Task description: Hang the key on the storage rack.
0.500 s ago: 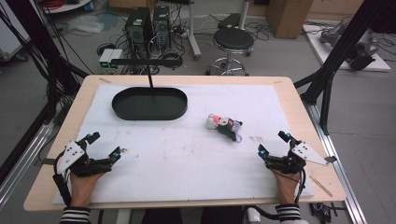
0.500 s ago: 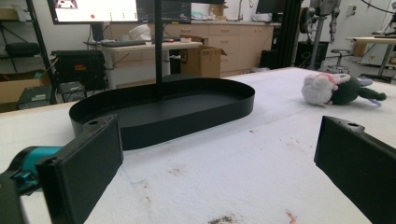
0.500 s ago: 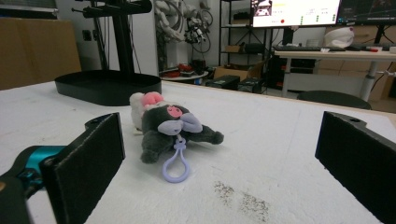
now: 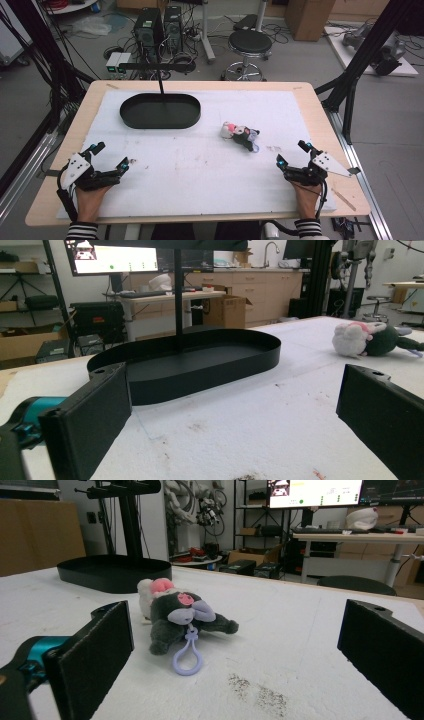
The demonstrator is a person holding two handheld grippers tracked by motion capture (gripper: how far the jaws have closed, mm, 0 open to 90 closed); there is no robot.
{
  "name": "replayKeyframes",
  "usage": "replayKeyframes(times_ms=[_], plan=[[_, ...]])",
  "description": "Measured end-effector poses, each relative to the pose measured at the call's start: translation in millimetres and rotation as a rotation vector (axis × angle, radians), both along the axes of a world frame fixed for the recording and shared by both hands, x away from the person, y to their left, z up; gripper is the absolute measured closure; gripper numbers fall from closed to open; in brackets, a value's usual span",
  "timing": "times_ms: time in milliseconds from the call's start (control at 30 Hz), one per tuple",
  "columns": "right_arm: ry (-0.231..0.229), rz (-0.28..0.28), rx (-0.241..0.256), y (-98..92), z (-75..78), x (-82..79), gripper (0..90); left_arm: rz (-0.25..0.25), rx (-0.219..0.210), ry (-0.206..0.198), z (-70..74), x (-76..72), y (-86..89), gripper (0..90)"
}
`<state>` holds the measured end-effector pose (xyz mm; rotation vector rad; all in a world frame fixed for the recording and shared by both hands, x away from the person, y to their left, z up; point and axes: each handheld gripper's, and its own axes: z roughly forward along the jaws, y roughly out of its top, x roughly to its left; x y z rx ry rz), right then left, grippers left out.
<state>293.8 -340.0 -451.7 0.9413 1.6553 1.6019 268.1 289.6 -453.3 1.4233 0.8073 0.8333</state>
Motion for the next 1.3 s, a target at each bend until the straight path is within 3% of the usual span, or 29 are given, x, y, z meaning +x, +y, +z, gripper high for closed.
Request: replayKeyframes(times_ms=[433, 900, 1133, 1300], plan=[[0.039, 0.004, 0.019, -2.8, 4.7, 5.6, 0.4, 0.002, -0.013, -0.001, -0.2, 0.1, 1.5, 1.7], [0.069, 0.104, -0.061, -4.0, 65.3, 35.5, 0.4, 0.001, -0.030, 0.002, -0.3, 0.2, 2.6, 1.7], [0.129, 0.183, -0.162, 3.5, 90.6, 55.5, 0.4, 0.000, -0.025, 0.005, -0.2, 0.5, 2.5, 1.7], [0.162, 0.227, -0.202, 9.4, 103.2, 69.6, 0.4, -0.001, -0.026, 0.006, -0.2, 0.5, 2.7, 1.7]])
